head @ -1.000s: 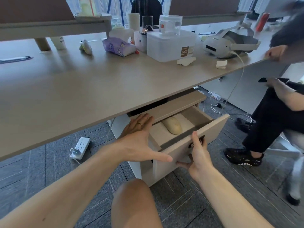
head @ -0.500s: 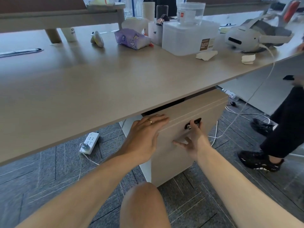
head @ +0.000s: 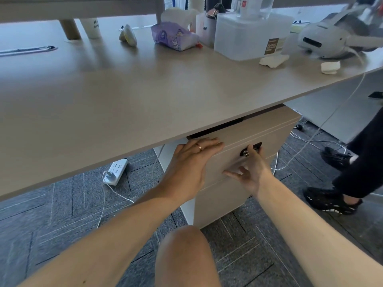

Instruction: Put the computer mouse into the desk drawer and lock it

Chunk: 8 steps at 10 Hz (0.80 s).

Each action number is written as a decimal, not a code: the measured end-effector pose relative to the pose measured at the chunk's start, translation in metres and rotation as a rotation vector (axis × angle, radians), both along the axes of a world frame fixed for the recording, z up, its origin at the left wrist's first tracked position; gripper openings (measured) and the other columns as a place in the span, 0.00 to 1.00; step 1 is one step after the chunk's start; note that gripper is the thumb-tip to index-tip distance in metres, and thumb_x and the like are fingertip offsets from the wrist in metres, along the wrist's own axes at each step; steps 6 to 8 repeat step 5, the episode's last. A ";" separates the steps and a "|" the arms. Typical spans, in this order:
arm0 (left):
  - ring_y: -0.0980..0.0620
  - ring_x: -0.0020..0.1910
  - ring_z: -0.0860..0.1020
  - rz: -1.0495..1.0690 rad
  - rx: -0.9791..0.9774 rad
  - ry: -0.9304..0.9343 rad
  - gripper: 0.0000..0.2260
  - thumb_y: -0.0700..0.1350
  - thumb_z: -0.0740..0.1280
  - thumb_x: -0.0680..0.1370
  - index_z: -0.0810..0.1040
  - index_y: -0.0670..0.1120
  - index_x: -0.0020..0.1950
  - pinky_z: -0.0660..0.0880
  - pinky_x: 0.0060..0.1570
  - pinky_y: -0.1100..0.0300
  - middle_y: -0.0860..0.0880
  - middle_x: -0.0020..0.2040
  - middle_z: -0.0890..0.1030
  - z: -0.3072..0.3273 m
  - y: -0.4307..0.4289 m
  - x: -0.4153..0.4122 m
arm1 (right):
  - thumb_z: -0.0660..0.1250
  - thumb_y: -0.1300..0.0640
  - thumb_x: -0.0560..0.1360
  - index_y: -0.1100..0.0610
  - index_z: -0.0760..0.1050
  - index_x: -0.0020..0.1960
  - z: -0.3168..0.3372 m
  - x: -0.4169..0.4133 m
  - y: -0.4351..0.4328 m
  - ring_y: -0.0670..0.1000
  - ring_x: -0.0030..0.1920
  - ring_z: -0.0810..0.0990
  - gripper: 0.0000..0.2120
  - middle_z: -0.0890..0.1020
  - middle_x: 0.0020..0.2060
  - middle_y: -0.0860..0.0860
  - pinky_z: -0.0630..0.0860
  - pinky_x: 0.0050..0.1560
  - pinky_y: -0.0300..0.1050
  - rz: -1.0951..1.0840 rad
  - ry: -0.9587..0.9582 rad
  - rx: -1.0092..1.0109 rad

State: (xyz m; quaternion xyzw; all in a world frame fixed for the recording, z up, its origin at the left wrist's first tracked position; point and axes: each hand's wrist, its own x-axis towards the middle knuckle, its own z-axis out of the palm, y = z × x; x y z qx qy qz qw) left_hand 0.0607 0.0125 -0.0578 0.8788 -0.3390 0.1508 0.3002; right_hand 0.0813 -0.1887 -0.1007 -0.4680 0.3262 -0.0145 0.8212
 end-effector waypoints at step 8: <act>0.52 0.80 0.56 -0.009 0.321 0.249 0.30 0.51 0.66 0.80 0.60 0.52 0.81 0.52 0.76 0.59 0.53 0.82 0.59 0.044 -0.003 -0.013 | 0.69 0.41 0.74 0.51 0.51 0.81 0.088 -0.073 -0.025 0.58 0.70 0.71 0.43 0.65 0.76 0.56 0.72 0.66 0.54 0.382 0.127 -0.707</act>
